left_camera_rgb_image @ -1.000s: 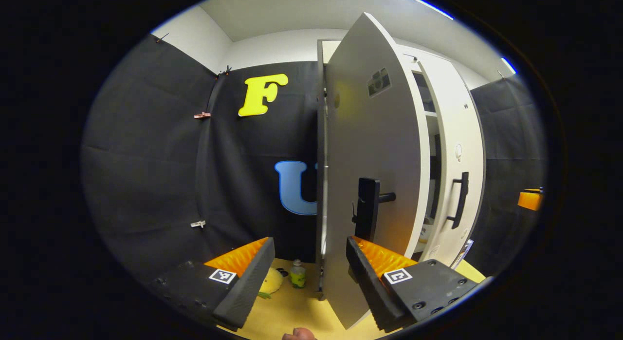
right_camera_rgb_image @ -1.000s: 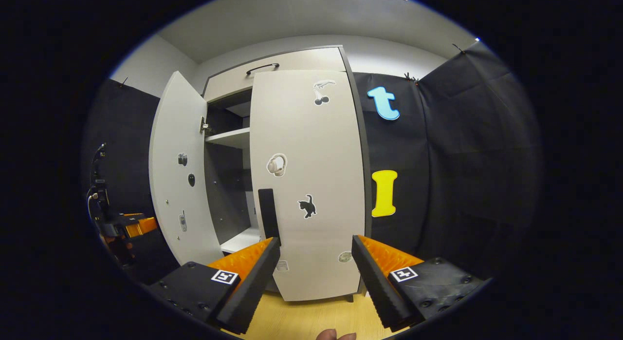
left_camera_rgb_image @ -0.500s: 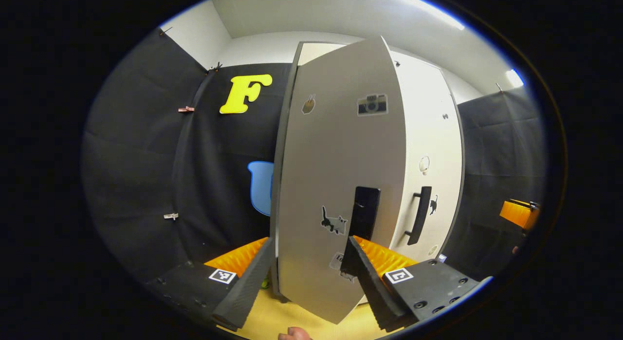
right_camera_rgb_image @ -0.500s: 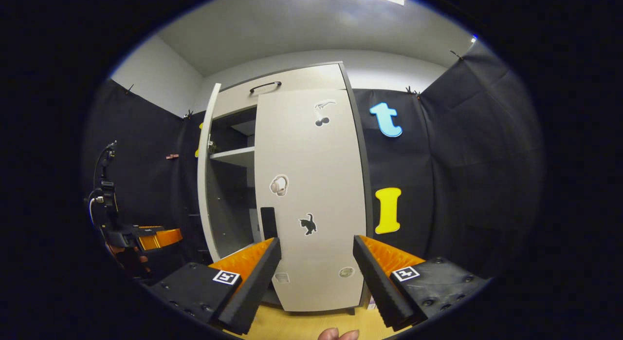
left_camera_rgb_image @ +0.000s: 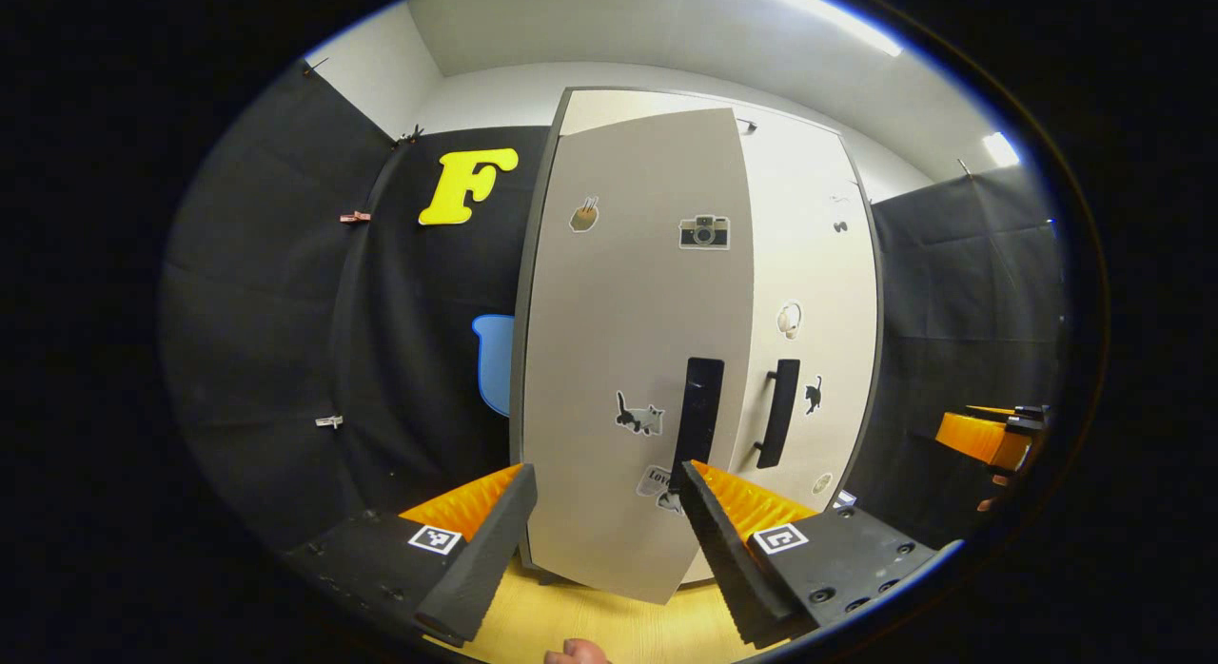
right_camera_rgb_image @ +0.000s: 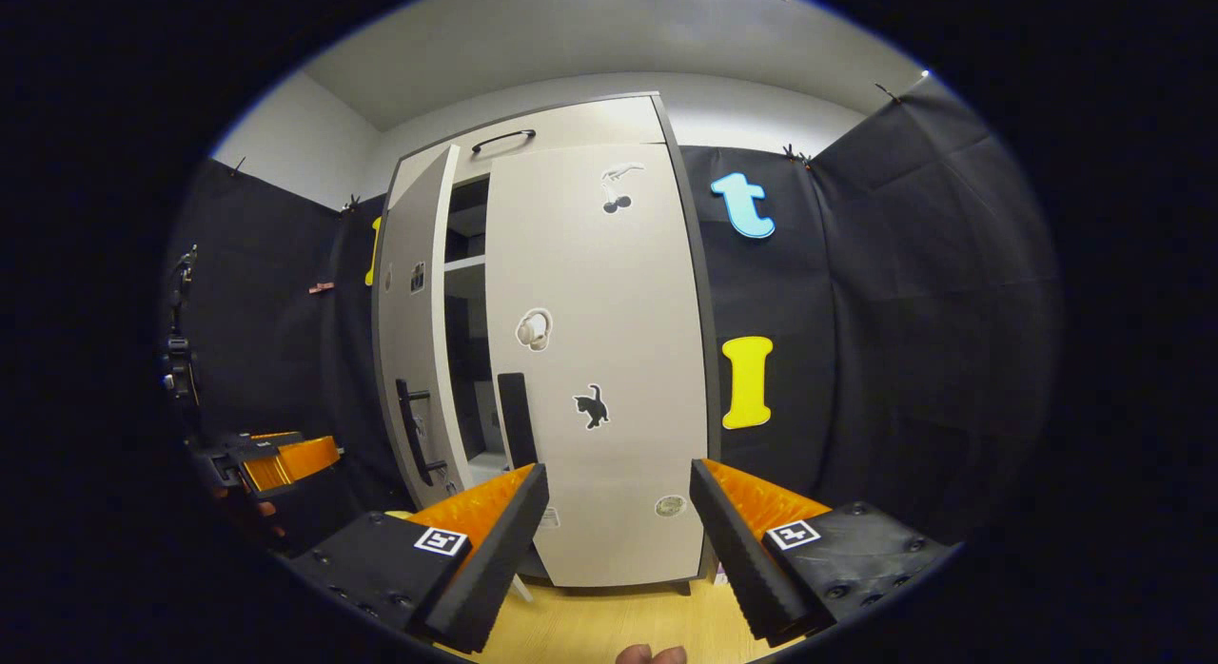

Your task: Grab one shoe with the right hand and put it into the shoe cabinet, grab the other shoe with the left hand and put it into the shoe cabinet; then close the right door with the right hand and the left door with the left hand.

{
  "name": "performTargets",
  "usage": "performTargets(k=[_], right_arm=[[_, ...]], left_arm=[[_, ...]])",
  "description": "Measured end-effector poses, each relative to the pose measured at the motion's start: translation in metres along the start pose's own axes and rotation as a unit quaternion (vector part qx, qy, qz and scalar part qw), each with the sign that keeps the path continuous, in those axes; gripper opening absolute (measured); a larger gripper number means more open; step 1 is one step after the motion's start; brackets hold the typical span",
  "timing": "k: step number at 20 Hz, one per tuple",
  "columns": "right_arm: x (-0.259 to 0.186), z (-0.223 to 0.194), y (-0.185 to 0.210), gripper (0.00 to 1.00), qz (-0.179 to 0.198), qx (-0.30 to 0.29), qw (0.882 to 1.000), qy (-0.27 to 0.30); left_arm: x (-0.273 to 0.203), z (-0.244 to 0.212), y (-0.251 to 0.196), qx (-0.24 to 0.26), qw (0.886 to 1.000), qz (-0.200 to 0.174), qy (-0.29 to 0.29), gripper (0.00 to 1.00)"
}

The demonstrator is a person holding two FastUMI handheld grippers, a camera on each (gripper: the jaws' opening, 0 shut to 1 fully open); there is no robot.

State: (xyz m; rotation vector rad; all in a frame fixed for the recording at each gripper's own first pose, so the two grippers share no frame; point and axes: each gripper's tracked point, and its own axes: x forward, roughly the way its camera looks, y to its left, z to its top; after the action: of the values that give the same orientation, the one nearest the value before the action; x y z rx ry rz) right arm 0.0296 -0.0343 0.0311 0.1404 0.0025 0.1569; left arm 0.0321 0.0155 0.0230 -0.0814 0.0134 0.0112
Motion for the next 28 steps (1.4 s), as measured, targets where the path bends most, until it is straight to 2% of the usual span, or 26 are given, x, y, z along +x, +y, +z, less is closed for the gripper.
performTargets(k=[9,13,28], right_arm=[[-0.018,-0.004,0.013,0.98,0.001,-0.034,0.999,-0.005],[-0.023,-0.006,0.016,0.98,0.001,-0.043,0.999,-0.004],[-0.031,-0.009,0.022,0.98,0.001,-0.048,0.999,-0.001]], left_arm=[[-0.022,0.000,-0.003,0.027,1.000,-0.001,0.001,0.97],[-0.029,0.000,-0.004,0.040,0.999,-0.002,-0.004,0.95],[-0.040,-0.003,-0.001,0.039,0.999,-0.003,-0.001,0.95]])
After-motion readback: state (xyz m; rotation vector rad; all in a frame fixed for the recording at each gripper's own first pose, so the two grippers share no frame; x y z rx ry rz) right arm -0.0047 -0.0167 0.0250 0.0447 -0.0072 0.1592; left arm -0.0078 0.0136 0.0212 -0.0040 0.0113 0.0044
